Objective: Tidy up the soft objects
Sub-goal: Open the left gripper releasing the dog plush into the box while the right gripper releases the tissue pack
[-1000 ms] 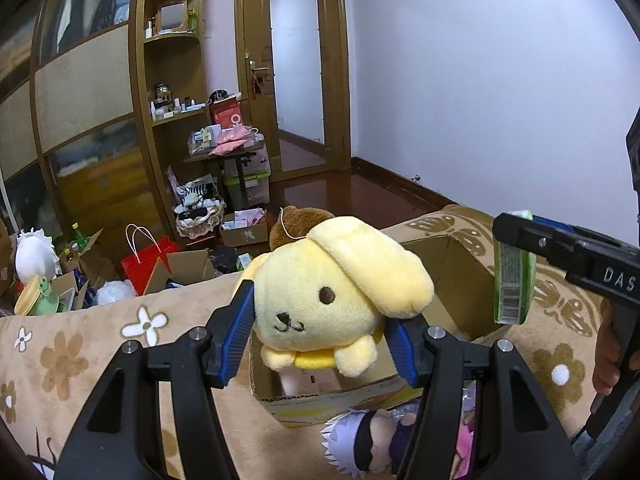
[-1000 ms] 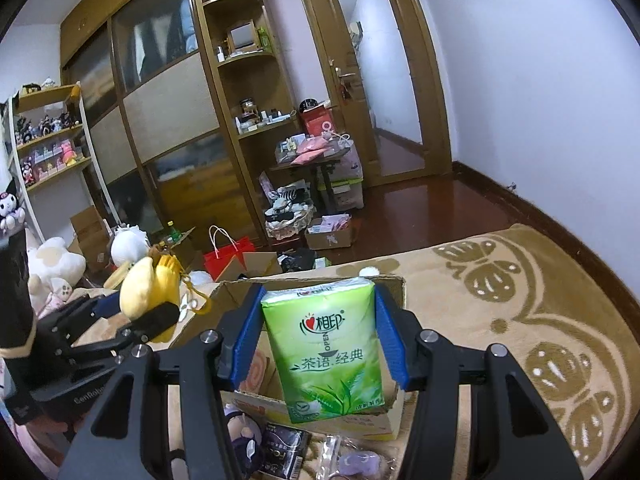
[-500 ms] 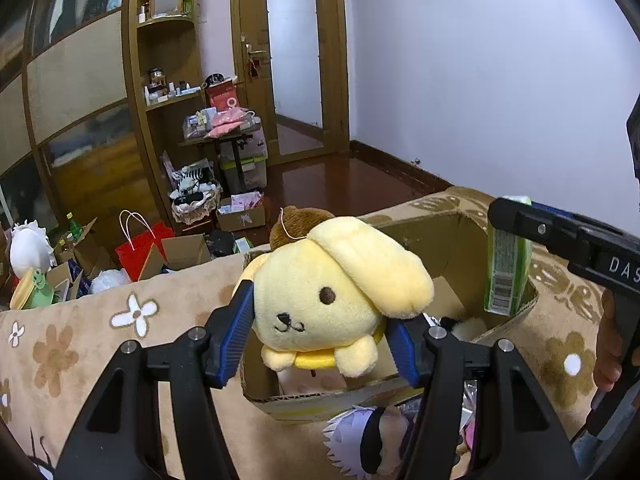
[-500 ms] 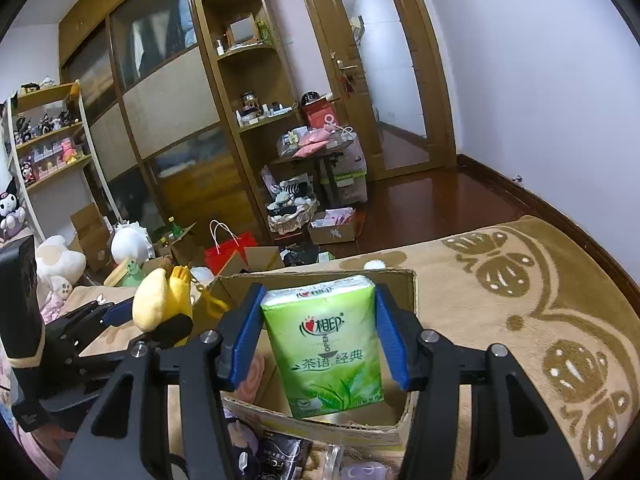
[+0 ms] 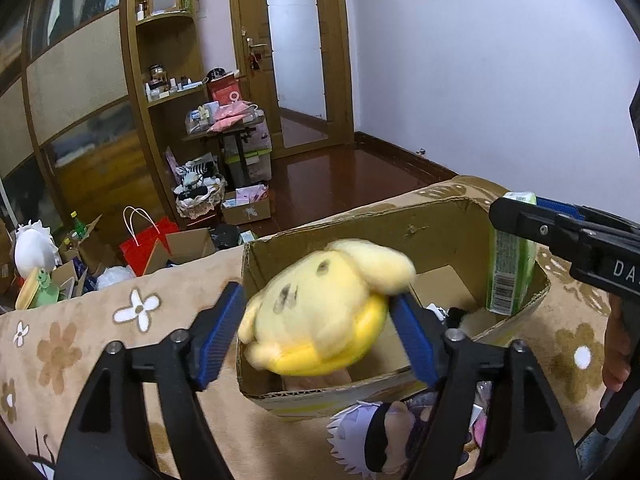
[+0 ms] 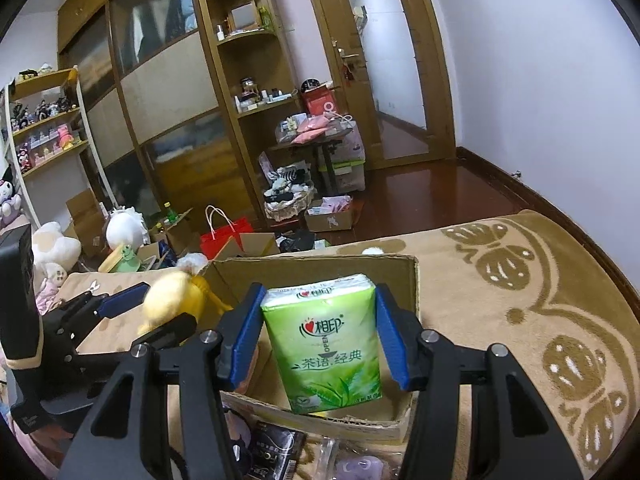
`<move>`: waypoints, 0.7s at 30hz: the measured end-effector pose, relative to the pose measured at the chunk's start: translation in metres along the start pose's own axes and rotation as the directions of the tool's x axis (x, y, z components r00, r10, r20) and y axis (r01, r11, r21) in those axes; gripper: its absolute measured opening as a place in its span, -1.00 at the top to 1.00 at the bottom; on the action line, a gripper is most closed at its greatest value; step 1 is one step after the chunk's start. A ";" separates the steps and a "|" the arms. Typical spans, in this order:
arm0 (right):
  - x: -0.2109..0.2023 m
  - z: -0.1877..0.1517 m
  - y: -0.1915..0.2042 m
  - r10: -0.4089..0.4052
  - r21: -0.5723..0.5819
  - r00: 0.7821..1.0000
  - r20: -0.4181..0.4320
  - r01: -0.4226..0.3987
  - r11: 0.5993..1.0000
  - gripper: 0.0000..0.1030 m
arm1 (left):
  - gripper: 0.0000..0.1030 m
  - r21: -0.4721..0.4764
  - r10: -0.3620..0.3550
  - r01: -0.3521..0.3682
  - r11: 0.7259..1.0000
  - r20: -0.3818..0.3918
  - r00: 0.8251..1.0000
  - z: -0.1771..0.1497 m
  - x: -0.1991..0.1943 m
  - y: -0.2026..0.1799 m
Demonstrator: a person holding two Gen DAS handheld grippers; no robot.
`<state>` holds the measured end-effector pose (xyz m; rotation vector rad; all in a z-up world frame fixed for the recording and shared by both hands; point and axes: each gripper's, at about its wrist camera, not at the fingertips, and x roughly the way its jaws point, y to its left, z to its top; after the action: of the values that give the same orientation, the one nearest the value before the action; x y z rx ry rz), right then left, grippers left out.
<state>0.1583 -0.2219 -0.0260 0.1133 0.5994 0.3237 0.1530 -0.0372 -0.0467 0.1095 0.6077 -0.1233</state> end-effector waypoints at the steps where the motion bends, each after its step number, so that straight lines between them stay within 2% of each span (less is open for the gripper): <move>1: 0.000 0.000 0.000 -0.003 0.000 1.000 -0.002 0.003 1.000 -0.12 | -0.52 0.000 -0.001 0.001 1.000 0.002 1.000 -0.001 -0.001 0.000; 6: 0.003 -0.002 -0.006 -0.007 0.020 1.000 -0.022 0.007 1.000 -0.16 | -0.63 0.012 0.003 -0.003 1.000 0.000 1.000 -0.004 -0.002 -0.002; 8: 0.004 -0.003 -0.007 -0.003 0.030 1.000 -0.029 0.004 1.000 -0.31 | -0.65 0.019 0.008 -0.008 1.000 0.000 1.000 -0.006 -0.003 -0.003; 11: 0.004 -0.002 -0.007 0.014 0.040 0.999 -0.040 -0.012 0.999 -0.40 | -0.71 0.026 0.019 -0.019 0.999 -0.003 1.000 -0.009 -0.003 -0.003; 14: 0.001 -0.003 -0.004 0.018 0.032 0.999 -0.036 -0.017 0.999 -0.67 | -0.73 0.016 0.025 -0.025 1.000 -0.014 1.000 -0.011 -0.003 -0.001; 19: -0.006 -0.003 0.003 0.005 0.001 0.999 -0.037 -0.005 1.000 -0.89 | -0.75 0.005 0.027 -0.027 1.000 -0.016 0.999 -0.012 -0.011 0.001; 21: -0.009 -0.003 0.003 -0.002 -0.003 0.999 -0.034 0.002 1.000 -0.96 | -0.86 0.005 0.027 -0.027 1.000 -0.012 1.000 -0.013 -0.016 0.002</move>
<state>0.1489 -0.2215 -0.0233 0.1046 0.6328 0.3252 0.1331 -0.0316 -0.0485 0.1233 0.6181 -0.0979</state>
